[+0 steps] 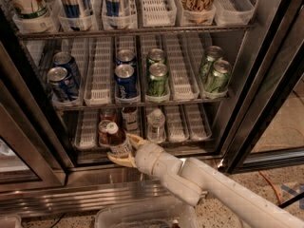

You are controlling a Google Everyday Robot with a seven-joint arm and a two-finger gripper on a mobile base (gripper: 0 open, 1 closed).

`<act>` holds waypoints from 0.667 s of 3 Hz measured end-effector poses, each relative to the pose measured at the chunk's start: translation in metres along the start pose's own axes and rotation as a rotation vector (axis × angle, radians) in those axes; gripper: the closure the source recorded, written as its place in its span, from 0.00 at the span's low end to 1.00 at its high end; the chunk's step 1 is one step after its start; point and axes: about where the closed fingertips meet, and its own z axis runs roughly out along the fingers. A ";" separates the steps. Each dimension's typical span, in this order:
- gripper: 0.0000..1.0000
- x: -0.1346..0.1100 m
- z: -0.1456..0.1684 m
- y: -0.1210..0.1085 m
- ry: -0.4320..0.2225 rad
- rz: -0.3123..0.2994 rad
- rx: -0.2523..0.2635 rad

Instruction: Pick blue plastic bottle from bottom shelf of fridge

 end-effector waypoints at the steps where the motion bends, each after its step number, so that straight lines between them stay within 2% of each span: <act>1: 1.00 0.005 0.014 0.027 0.006 0.093 -0.086; 2: 1.00 0.005 0.014 0.027 0.006 0.093 -0.086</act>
Offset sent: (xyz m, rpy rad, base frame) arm -0.0278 -0.0508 0.0371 -0.1212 0.1453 0.4557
